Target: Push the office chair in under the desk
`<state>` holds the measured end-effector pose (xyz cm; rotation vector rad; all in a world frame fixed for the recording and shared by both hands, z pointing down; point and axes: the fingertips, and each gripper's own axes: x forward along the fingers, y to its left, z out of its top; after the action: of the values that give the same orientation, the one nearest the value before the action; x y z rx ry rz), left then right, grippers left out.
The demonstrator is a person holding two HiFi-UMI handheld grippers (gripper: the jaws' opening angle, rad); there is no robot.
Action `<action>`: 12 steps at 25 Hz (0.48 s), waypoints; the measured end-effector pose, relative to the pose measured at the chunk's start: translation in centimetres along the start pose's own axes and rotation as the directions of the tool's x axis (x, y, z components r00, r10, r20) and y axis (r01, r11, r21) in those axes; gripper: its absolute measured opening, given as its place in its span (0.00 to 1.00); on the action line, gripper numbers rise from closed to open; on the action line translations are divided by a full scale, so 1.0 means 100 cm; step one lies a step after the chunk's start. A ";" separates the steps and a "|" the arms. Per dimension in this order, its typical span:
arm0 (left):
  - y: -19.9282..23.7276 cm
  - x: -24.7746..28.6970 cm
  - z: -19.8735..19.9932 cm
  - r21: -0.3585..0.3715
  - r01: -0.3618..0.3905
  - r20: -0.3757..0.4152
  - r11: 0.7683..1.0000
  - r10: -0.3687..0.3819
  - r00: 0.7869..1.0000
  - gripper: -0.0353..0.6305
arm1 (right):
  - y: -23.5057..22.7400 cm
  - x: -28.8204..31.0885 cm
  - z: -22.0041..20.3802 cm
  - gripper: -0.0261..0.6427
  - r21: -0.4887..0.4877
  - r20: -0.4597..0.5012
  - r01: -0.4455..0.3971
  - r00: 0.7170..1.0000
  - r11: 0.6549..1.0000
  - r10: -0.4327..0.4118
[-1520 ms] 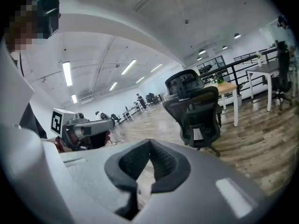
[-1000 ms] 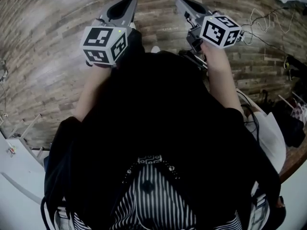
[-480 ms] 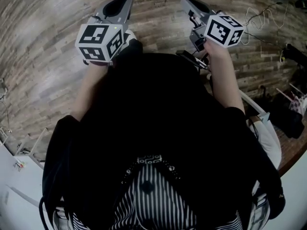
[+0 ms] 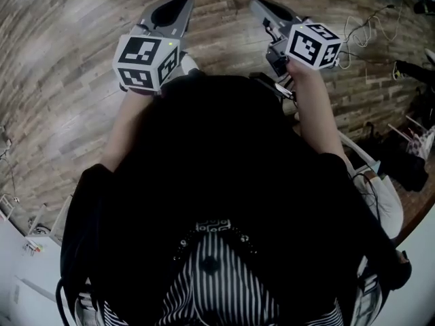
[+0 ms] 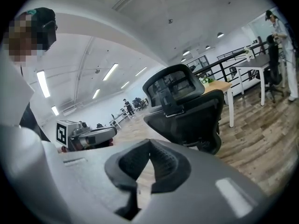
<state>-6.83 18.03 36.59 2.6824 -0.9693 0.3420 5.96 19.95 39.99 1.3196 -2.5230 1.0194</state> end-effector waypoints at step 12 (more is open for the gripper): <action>0.044 0.009 0.009 -0.009 0.053 0.040 0.999 -0.052 0.998 0.06 | -0.007 0.042 0.039 0.04 -0.023 -0.011 0.041 0.999 0.999 -0.041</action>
<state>-8.88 13.93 36.78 2.7097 -0.9072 0.2738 4.68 14.43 39.03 1.3499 -2.4805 0.9847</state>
